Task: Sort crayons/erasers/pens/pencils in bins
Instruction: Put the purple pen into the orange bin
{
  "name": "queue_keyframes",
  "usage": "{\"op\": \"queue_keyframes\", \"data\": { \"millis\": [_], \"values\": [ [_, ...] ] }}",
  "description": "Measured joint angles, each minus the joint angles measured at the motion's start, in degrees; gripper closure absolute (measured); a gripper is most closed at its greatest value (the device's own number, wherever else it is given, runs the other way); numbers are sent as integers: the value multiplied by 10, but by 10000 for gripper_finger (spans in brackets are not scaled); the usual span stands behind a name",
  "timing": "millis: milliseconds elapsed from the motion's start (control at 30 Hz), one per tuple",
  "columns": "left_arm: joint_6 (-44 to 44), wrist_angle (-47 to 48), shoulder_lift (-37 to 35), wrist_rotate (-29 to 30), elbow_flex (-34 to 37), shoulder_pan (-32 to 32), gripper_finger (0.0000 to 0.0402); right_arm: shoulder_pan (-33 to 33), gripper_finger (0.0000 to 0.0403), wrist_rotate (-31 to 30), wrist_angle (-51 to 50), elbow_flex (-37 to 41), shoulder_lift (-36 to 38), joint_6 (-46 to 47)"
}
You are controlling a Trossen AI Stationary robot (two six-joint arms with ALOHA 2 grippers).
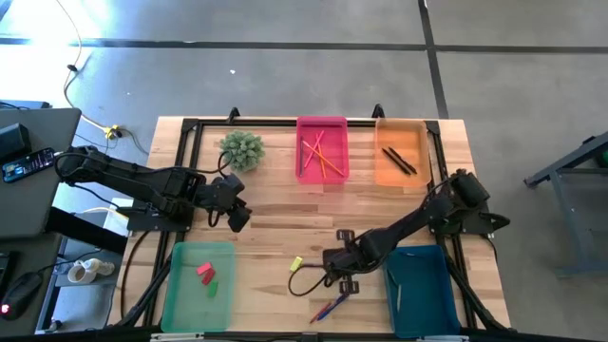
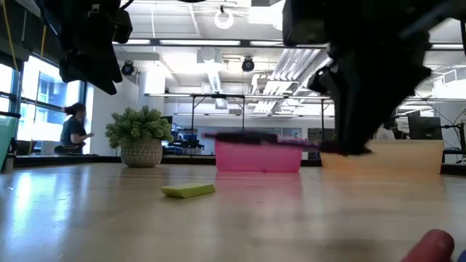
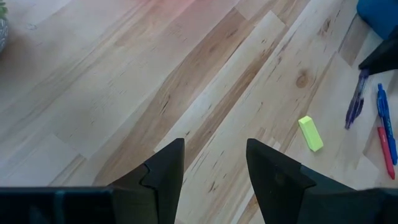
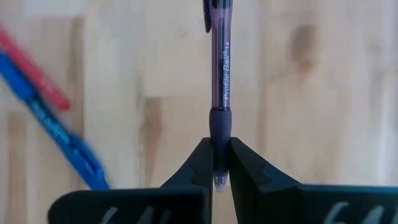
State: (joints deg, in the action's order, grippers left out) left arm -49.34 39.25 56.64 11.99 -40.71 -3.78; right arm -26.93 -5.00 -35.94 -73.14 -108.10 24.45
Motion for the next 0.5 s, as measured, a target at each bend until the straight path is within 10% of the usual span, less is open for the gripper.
{"op": "queue_keyframes", "data": {
  "millis": [500],
  "values": [
    [54,-57,0,4,0,0,241,47,393,-302,-145,-1,143,237]
  ]
}}
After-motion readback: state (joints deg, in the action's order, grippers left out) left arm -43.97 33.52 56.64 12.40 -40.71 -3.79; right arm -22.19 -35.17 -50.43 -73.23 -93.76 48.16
